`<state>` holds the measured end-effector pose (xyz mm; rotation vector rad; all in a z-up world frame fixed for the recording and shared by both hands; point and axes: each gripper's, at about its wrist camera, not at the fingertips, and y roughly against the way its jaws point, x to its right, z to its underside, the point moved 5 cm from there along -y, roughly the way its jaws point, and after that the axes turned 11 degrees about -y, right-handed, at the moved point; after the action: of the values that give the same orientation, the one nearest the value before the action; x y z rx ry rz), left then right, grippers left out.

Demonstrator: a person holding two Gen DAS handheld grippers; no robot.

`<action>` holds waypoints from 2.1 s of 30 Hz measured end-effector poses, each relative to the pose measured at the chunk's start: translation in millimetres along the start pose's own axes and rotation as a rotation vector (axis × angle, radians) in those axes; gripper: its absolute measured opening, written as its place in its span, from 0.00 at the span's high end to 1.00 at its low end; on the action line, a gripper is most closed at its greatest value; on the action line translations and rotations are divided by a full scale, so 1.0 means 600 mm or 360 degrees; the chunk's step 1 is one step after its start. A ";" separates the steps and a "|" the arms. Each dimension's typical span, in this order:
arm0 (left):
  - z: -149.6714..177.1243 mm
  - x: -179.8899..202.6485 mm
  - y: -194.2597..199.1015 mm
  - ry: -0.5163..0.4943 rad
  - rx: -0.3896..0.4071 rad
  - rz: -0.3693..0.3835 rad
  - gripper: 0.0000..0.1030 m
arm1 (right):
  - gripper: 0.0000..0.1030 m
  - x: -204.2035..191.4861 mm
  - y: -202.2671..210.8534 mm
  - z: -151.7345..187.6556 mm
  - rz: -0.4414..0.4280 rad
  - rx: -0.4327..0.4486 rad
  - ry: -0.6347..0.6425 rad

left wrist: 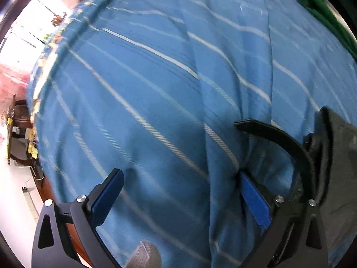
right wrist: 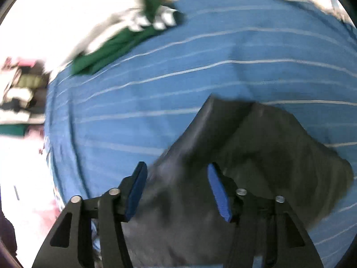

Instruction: Fold large clothes

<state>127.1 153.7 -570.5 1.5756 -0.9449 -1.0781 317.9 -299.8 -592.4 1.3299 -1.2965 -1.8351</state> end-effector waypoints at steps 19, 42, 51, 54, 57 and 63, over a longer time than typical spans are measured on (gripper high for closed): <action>-0.035 0.268 0.174 -0.0324 0.0279 0.0247 0.00 | 0.34 0.074 -0.001 0.051 -0.0372 -0.0159 -0.0313; -0.073 0.547 0.073 -0.0733 0.0184 0.0329 0.00 | 0.74 0.434 0.000 0.013 -0.0916 0.0252 -0.0858; -0.081 0.550 0.068 -0.0735 0.0156 0.0364 0.00 | 0.46 0.422 0.008 -0.006 -0.0945 0.0195 -0.0793; -0.081 0.545 0.063 -0.0744 0.0166 0.0379 0.00 | 0.46 0.446 -0.035 -0.039 -0.1169 0.0154 -0.0938; -0.086 0.551 0.057 -0.0733 0.0187 0.0392 0.00 | 0.80 0.416 -0.025 -0.054 -0.1111 0.0201 -0.0850; -0.090 0.577 0.058 -0.0756 0.0170 0.0467 0.00 | 0.83 0.349 0.076 -0.053 -0.1155 0.0368 -0.0805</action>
<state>282.3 -161.5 -597.7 1.2290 -1.5228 -1.2268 262.6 -503.8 -640.0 1.6757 -1.4096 -2.7195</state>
